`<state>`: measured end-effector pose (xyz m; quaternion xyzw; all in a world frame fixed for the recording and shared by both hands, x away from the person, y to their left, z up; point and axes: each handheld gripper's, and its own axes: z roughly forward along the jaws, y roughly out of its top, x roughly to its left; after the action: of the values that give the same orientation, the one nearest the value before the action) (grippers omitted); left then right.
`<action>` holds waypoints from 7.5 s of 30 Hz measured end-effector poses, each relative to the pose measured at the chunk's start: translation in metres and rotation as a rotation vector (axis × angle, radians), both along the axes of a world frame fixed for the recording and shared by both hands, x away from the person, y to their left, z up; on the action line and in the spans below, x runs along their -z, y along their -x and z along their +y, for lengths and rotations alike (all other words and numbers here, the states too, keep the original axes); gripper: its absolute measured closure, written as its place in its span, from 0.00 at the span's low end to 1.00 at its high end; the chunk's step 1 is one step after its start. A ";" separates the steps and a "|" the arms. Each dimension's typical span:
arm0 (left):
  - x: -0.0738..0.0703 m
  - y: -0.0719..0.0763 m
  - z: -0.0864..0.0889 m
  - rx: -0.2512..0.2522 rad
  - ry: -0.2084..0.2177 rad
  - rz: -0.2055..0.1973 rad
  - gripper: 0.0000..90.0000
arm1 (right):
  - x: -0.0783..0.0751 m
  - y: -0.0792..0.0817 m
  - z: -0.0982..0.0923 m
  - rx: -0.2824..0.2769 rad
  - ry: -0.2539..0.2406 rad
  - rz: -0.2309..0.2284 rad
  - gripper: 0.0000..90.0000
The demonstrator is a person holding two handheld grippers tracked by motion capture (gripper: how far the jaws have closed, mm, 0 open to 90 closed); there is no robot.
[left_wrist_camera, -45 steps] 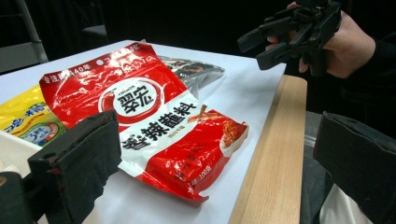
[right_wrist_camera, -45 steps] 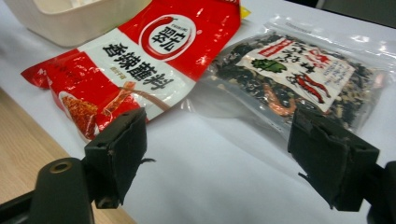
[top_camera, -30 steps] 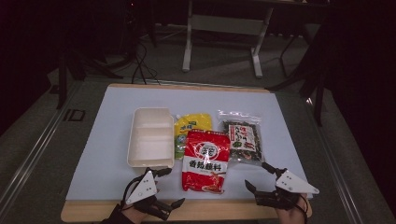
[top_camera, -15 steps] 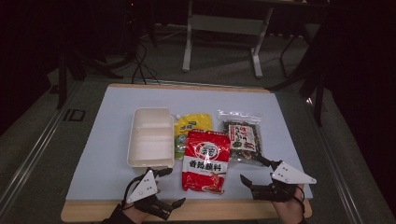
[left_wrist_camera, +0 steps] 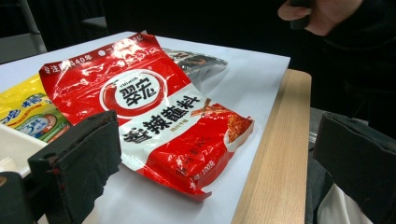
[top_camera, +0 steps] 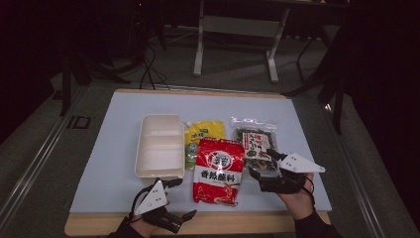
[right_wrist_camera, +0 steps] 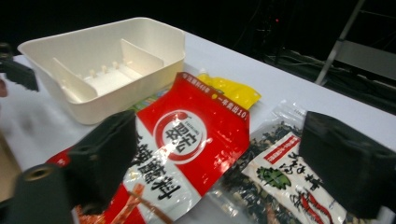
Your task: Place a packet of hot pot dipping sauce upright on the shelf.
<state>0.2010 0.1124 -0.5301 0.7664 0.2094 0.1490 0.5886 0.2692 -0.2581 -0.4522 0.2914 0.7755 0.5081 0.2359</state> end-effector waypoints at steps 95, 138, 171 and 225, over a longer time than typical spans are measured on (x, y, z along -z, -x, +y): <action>-0.055 -0.053 0.018 0.008 -0.028 0.055 0.36 | -0.053 0.029 0.057 -0.382 0.036 -0.050 1.00; -0.055 -0.041 -0.004 0.102 0.027 0.049 0.43 | -0.054 0.021 0.041 -0.469 0.034 0.038 0.99; -0.012 -0.008 -0.010 0.018 -0.035 0.051 0.02 | -0.089 -0.061 0.077 -0.394 -0.042 0.016 0.99; -0.003 0.010 0.006 -0.030 -0.052 0.057 0.02 | -0.075 -0.173 0.194 -0.423 -0.124 0.040 0.99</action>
<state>0.1907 0.1181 -0.5270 0.7823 0.2338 0.1412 0.5599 0.4419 -0.0638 -0.3775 0.1460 0.7911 0.5871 0.0903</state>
